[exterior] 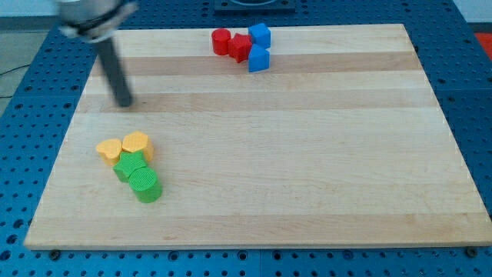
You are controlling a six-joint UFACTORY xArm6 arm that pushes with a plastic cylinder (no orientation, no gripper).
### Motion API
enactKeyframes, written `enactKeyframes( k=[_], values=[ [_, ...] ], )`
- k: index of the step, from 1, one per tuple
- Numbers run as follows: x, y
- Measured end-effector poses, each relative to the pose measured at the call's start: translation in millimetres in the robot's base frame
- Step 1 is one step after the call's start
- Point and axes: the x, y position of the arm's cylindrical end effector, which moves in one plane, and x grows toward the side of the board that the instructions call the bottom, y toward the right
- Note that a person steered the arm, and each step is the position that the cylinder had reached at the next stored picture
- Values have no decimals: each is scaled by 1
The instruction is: Move the green circle to the bottom centre of the board
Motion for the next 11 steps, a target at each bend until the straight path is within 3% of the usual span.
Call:
enactKeyframes(
  k=[1, 2, 3, 4, 5, 7, 8, 9, 11],
  values=[
    [21, -33],
    [101, 25],
    [159, 44],
    [169, 98],
    [134, 107],
    [156, 178],
    [130, 141],
    [129, 206],
    [108, 238]
  ],
)
